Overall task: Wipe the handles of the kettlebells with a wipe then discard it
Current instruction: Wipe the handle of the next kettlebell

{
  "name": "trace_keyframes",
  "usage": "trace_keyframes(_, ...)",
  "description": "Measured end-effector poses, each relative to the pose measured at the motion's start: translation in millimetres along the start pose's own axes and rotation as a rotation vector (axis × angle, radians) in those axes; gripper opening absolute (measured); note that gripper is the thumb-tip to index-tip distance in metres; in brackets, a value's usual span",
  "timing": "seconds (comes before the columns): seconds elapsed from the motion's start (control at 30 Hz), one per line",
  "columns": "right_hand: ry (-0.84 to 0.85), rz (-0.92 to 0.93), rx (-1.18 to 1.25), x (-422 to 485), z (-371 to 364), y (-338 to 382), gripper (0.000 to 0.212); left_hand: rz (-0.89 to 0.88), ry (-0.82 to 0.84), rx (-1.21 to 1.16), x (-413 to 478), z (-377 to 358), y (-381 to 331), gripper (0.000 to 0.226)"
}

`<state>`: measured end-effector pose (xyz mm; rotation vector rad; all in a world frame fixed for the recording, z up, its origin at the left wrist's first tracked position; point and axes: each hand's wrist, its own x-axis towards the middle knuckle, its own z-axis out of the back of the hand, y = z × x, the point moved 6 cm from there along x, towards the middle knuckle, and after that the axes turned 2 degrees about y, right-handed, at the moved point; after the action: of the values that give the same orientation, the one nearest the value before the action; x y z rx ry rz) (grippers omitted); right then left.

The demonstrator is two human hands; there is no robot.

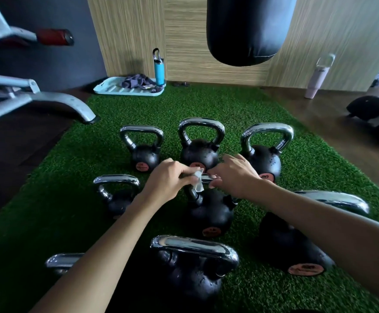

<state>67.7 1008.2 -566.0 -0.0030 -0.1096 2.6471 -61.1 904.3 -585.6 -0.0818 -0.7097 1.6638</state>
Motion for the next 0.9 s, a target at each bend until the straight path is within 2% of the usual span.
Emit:
trace_keyframes(0.13, -0.014, -0.057, 0.078, -31, 2, -28, 0.036, -0.031, 0.096, 0.128, 13, -10, -20, 0.045)
trace_keyframes(0.27, 0.012, -0.097, 0.062, -52, 4, -52, 0.043, 0.022, 0.144, -0.116, 8, -30, -12, 0.038)
trace_keyframes(0.43, 0.0, -0.081, 0.112, -54, 1, -51, 0.039, 0.05, 0.078, -0.251, 15, -40, -11, 0.035)
trace_keyframes(0.63, -0.096, -0.097, 0.195, -40, -10, -44, 0.026, 0.183, 0.215, -0.376, 4, -62, 40, 0.041)
trace_keyframes(0.73, -0.13, -0.1, 0.212, -30, -12, -39, 0.027, 0.25, 0.192, -0.443, -3, -73, 58, 0.035)
trace_keyframes(0.9, -0.175, -0.076, 0.171, -24, -15, -34, 0.028, 0.254, 0.123, -0.579, -8, -70, 73, 0.036)
